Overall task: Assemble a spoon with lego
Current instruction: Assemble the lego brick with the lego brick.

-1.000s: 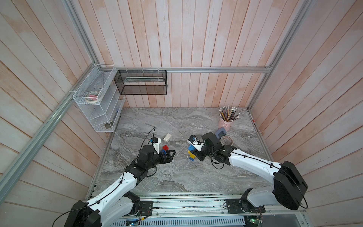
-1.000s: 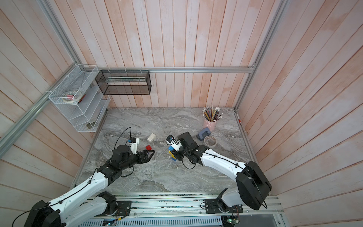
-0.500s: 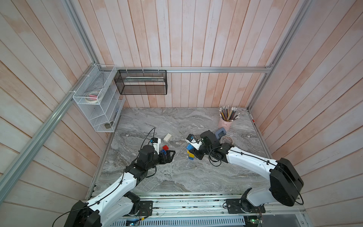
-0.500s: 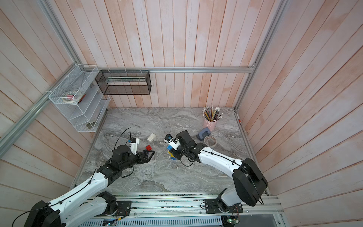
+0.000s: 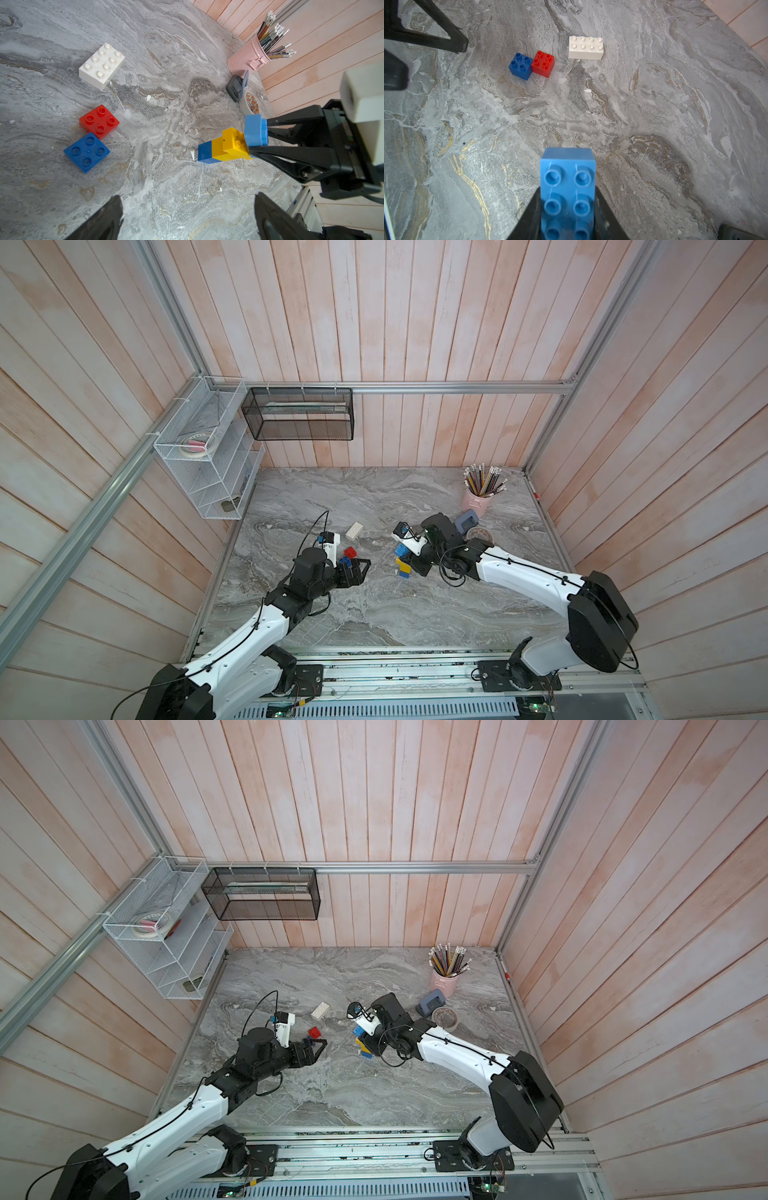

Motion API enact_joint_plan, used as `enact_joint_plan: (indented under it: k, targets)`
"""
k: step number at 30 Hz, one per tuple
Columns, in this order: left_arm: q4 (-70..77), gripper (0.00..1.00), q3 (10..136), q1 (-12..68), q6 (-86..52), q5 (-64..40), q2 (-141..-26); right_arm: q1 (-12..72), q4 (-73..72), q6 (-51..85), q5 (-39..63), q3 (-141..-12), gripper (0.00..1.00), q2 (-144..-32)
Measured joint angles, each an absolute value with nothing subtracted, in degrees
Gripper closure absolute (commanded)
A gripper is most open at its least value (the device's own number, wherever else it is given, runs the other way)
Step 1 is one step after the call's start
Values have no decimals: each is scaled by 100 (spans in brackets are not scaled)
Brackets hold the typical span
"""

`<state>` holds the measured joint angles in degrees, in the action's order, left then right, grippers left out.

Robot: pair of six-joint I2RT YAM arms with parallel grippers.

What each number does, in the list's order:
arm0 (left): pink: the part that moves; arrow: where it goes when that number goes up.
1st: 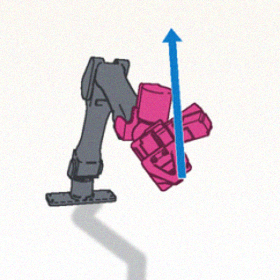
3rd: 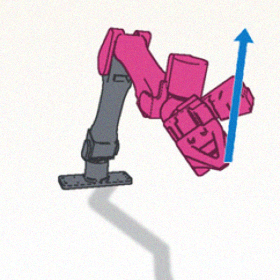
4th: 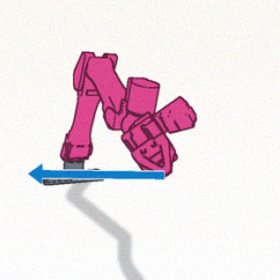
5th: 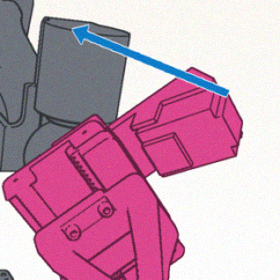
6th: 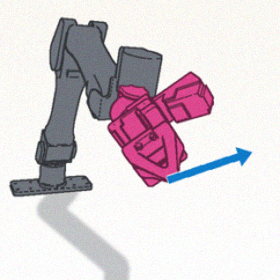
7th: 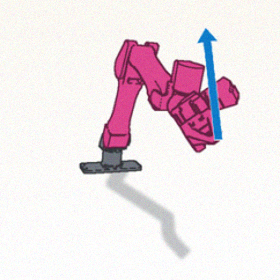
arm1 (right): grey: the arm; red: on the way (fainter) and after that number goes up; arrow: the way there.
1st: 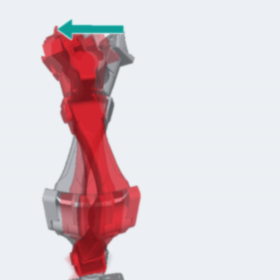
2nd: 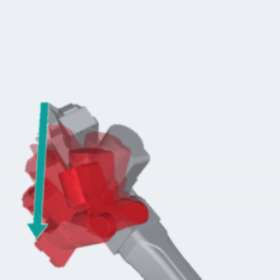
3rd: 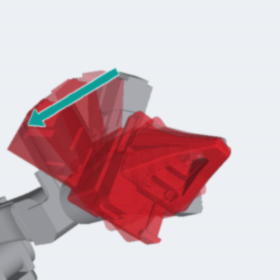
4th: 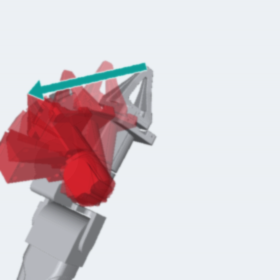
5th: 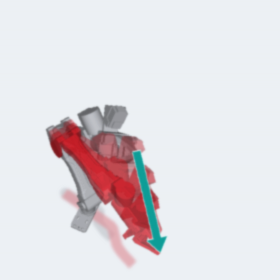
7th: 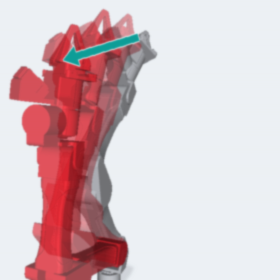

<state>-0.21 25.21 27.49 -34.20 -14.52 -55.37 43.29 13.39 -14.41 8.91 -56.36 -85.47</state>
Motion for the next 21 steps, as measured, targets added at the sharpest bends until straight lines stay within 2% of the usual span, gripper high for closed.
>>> enact_joint_plan:
  k: [21]
  targets:
    - [-21,0,2453,2742,-3406,-1455,-5452,4215,1651,-1734,913,-6073,100,-8890]
